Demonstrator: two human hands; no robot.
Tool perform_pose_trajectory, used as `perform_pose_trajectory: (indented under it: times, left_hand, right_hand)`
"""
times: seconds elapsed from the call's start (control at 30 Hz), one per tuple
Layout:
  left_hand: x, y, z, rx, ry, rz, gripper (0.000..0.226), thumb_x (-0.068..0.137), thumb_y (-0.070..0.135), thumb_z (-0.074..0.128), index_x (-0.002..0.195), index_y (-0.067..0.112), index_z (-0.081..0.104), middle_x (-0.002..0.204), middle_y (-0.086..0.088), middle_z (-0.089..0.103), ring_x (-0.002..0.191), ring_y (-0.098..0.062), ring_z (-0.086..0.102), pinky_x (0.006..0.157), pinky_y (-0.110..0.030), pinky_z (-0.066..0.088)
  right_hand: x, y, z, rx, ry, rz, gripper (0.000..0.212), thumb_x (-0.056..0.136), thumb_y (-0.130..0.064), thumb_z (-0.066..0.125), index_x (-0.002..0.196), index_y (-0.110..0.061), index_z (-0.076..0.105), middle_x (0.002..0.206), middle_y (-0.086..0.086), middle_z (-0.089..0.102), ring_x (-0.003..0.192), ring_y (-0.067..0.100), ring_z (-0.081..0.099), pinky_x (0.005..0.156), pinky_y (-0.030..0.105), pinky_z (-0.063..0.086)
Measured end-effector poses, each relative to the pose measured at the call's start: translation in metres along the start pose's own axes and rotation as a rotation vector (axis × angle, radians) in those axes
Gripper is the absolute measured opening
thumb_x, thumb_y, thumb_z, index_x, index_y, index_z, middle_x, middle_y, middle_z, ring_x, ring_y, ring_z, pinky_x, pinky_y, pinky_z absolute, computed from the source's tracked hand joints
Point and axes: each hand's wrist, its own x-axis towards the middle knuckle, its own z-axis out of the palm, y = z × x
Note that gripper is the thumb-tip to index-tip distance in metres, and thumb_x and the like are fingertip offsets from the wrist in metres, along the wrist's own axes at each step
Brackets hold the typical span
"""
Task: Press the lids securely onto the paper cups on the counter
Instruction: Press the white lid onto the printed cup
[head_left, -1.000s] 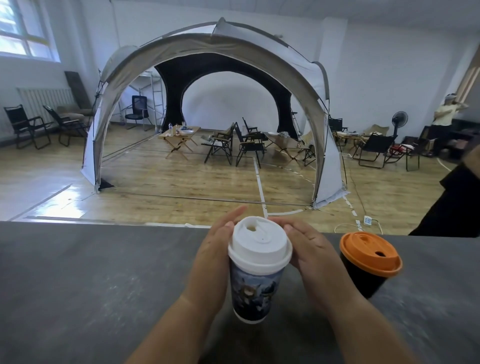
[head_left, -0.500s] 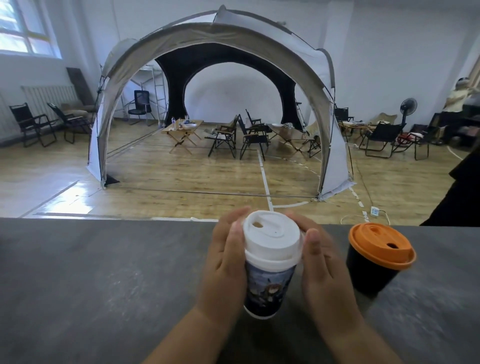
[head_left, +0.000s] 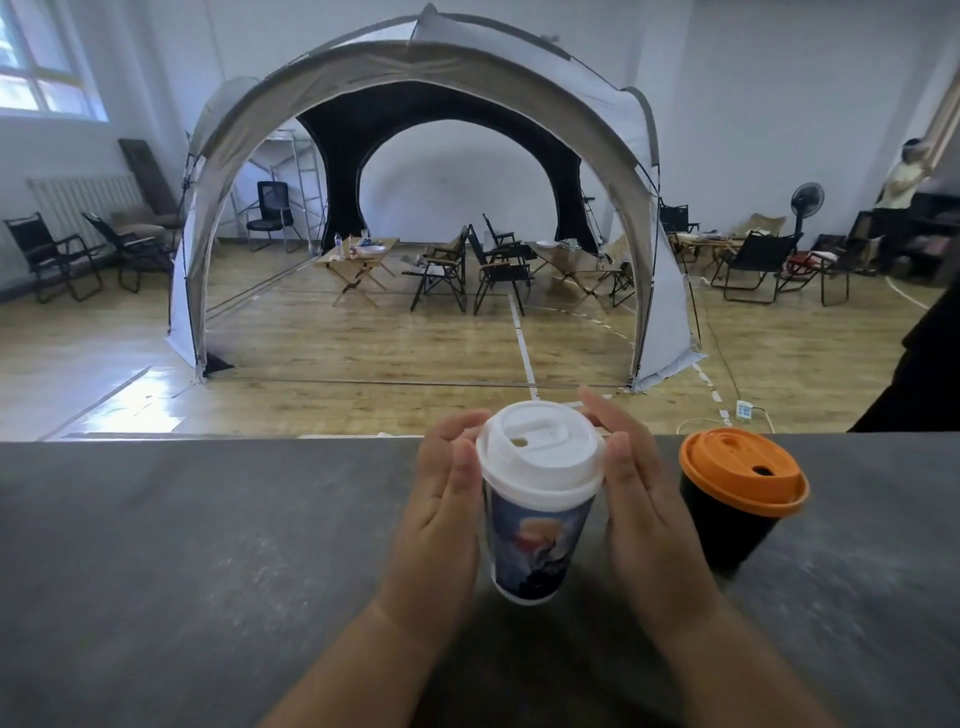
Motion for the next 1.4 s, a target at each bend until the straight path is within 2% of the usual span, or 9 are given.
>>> perform_pose_trajectory:
  times: [0.17,0.27,0.43,0.6,0.73,0.87,1.03,1.2,1.4]
  left_hand:
    - [0.002,0.002,-0.002,-0.009,-0.021,-0.021,0.045,0.086,0.037,0.037,0.121,0.015,0.055,0.107,0.004,0.071,0.098,-0.005,0.067,0.075,-0.013,0.052]
    - [0.001,0.005,-0.002,0.021,-0.024,-0.037,0.036,0.084,0.039,0.044,0.113,0.019,0.053,0.096,0.01,0.071,0.091,-0.006,0.068,0.071,-0.015,0.053]
    - [0.001,0.002,0.0,0.032,0.02,-0.016,0.04,0.091,0.05,0.041,0.116,0.02,0.05,0.101,0.013,0.071,0.096,-0.003,0.067,0.074,-0.015,0.052]
    - [0.002,0.008,-0.003,0.036,-0.026,-0.031,0.042,0.087,0.035,0.042,0.124,0.019,0.055,0.118,0.002,0.065,0.099,0.001,0.065,0.073,-0.009,0.05]
    - [0.002,0.007,-0.004,0.013,-0.04,-0.031,0.036,0.087,0.034,0.045,0.116,0.014,0.053,0.097,0.01,0.072,0.09,-0.005,0.069,0.071,-0.015,0.053]
    - [0.003,0.003,-0.005,0.021,0.011,-0.06,0.051,0.087,0.06,0.037,0.122,0.026,0.051,0.118,-0.001,0.068,0.113,-0.015,0.063,0.086,-0.024,0.054]
    - [0.005,0.003,-0.007,0.05,-0.045,-0.039,0.044,0.087,0.039,0.041,0.127,0.027,0.054,0.122,0.004,0.063,0.109,-0.002,0.062,0.08,-0.011,0.05]
    - [0.004,0.003,-0.006,0.018,-0.055,-0.031,0.032,0.095,0.035,0.044,0.119,0.016,0.055,0.111,0.003,0.069,0.103,-0.012,0.066,0.078,-0.018,0.053]
    - [0.008,0.002,-0.007,-0.049,-0.013,-0.136,0.054,0.088,0.063,0.034,0.127,0.031,0.052,0.122,-0.001,0.068,0.115,-0.019,0.063,0.091,-0.03,0.054]
  right_hand:
    - [-0.001,0.001,0.004,0.013,-0.155,0.052,0.075,0.071,-0.076,0.063,0.136,-0.042,0.045,0.139,-0.012,0.052,0.125,0.005,0.054,0.093,0.032,0.054]
    - [0.0,-0.003,0.004,0.131,-0.142,0.1,0.051,0.089,-0.051,0.061,0.135,-0.038,0.043,0.138,-0.009,0.05,0.103,-0.007,0.064,0.076,0.012,0.053]
    - [0.0,-0.003,0.002,0.076,0.004,0.024,0.033,0.098,-0.042,0.035,0.127,-0.038,0.05,0.128,-0.024,0.057,0.114,-0.023,0.05,0.088,-0.001,0.038]
    - [-0.002,0.0,0.006,0.026,-0.126,0.025,0.076,0.068,-0.084,0.057,0.133,-0.046,0.047,0.134,-0.022,0.056,0.125,-0.001,0.054,0.1,0.021,0.047]
    - [-0.001,0.0,0.007,0.12,-0.152,0.071,0.057,0.079,-0.052,0.067,0.132,-0.044,0.046,0.124,-0.026,0.061,0.115,-0.004,0.06,0.091,0.018,0.052]
    - [-0.004,-0.001,0.008,-0.026,-0.044,-0.041,0.032,0.101,-0.036,0.039,0.132,-0.042,0.045,0.143,-0.007,0.044,0.123,-0.018,0.042,0.094,0.0,0.035]
    - [-0.004,0.001,0.012,-0.071,-0.078,-0.064,0.058,0.077,-0.085,0.044,0.131,-0.064,0.041,0.141,-0.026,0.041,0.133,-0.005,0.04,0.108,0.019,0.038]
    - [-0.004,0.002,0.013,0.026,-0.106,-0.031,0.05,0.079,-0.065,0.058,0.126,-0.069,0.042,0.142,-0.016,0.045,0.133,0.006,0.046,0.112,0.044,0.042]
    - [-0.003,0.002,0.01,0.092,-0.148,0.014,0.08,0.068,-0.086,0.056,0.138,-0.054,0.034,0.144,-0.024,0.049,0.136,-0.001,0.043,0.116,0.034,0.036]
